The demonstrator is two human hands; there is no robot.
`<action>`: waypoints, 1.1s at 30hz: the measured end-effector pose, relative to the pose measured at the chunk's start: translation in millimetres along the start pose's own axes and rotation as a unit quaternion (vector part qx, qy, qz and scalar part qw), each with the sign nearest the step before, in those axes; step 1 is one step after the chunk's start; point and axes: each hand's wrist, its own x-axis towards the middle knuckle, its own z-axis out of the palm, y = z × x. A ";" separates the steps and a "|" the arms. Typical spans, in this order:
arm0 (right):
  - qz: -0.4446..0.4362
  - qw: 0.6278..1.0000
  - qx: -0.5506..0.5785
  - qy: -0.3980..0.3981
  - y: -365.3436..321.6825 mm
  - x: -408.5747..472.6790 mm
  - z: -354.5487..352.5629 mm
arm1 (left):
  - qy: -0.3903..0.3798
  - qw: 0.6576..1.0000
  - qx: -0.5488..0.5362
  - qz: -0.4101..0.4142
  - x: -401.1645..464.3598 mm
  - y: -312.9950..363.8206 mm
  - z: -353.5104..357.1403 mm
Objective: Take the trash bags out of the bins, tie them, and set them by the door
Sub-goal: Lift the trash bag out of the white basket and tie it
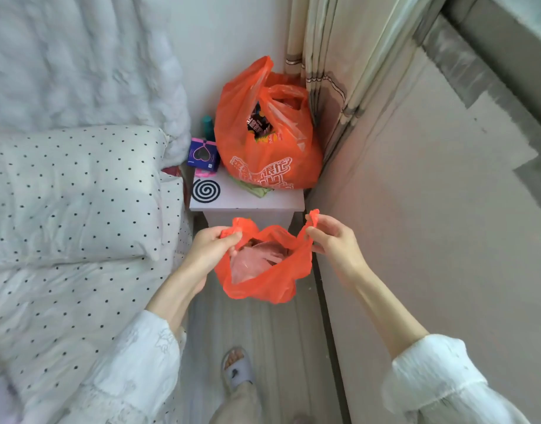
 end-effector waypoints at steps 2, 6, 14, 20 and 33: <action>-0.015 1.000 -0.006 -0.009 2.3 -17.6 -3.4 | -0.007 1.000 0.007 0.011 -21.9 -0.8 5.4; -0.023 0.999 -0.018 -0.045 18.3 -61.4 -13.9 | 0.010 0.999 0.008 0.032 -73.2 -13.9 20.4; 0.000 0.996 -0.056 -0.075 77.0 -137.6 -37.8 | 0.014 1.000 -0.005 0.002 -163.1 -80.9 49.2; 0.028 0.993 -0.084 -0.080 136.6 -159.7 -24.1 | -0.023 0.999 0.023 -0.044 -183.7 -148.0 46.4; 0.066 0.987 -0.145 -0.028 351.9 -136.5 7.4 | -0.027 0.993 0.115 -0.014 -133.4 -364.8 90.9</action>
